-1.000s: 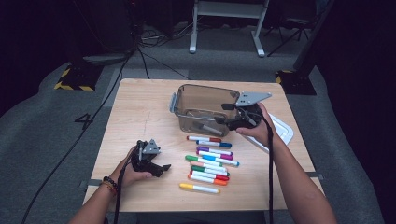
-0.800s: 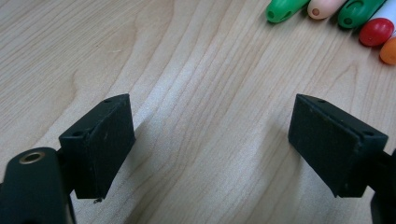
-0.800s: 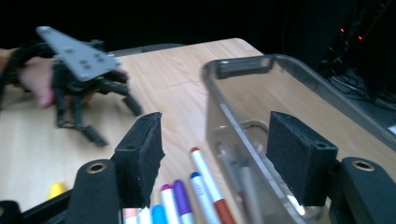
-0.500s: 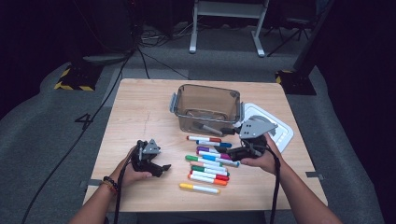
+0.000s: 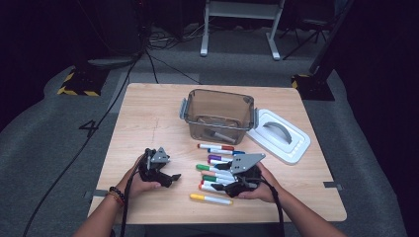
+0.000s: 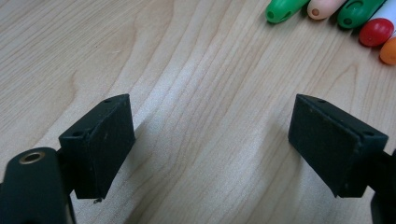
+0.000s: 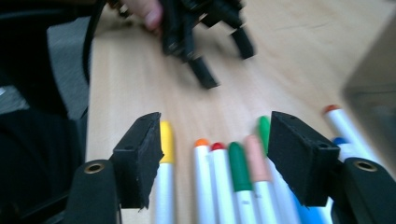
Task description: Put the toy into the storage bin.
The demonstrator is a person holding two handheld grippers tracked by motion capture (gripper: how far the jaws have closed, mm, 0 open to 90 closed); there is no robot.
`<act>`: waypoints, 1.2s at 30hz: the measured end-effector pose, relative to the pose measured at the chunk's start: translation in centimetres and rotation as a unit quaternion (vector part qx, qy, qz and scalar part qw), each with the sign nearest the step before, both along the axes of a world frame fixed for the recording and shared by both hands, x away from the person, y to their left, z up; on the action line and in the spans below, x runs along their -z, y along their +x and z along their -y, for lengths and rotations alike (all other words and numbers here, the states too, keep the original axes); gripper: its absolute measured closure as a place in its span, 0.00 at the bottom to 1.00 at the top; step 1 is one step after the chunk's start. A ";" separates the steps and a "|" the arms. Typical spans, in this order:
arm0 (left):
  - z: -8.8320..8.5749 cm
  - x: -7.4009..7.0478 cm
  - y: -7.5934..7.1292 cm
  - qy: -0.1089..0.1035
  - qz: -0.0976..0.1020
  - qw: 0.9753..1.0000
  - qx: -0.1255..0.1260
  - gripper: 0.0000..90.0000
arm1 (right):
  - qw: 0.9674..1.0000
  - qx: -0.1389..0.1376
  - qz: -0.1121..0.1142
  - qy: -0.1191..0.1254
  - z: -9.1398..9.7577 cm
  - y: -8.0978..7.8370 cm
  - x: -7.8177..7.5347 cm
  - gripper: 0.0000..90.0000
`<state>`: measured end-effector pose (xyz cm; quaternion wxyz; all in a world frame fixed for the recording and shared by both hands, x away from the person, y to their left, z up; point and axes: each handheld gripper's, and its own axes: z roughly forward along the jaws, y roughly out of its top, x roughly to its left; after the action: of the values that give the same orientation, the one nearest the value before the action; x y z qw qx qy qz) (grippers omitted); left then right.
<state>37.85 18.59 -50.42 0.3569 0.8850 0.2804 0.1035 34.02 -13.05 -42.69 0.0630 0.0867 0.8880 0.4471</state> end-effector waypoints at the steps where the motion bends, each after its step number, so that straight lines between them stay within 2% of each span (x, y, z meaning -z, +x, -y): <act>1: 0.0 0.0 0.0 0.000 0.002 1.000 -0.001 0.16 | 1.000 -0.006 -0.001 -0.006 -0.4 -0.2 0.4 0.41; 8: 0.0 0.0 0.0 0.001 0.002 1.000 -0.001 0.16 | 0.999 -0.043 -0.003 -0.034 -2.5 -1.6 2.3 0.44; 17: 0.0 0.0 0.0 -0.001 0.000 1.000 -0.003 0.16 | 0.995 -0.082 -0.002 -0.059 -4.8 -2.8 3.8 0.51; 25: 0.0 0.0 -0.1 -0.001 0.001 1.000 -0.004 0.16 | 0.993 -0.084 -0.002 -0.081 -5.5 -2.9 4.8 0.56; 27: 0.0 0.0 -0.1 -0.001 0.001 1.000 -0.004 0.16 | 0.993 -0.078 -0.001 -0.085 -5.5 -2.7 4.9 0.61; 30: 0.0 0.0 0.0 0.001 0.002 1.000 -0.003 0.16 | 0.994 -0.075 -0.012 -0.083 -5.5 -2.4 5.2 0.63; 36: 0.0 0.0 0.0 0.002 0.003 1.000 -0.002 0.16 | 0.993 -0.063 -0.020 -0.098 -5.6 -1.9 6.1 0.64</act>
<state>37.81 18.57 -50.41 0.3556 0.8848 0.2815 0.1073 32.09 -7.42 -48.75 0.0251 0.0330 0.9325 0.3588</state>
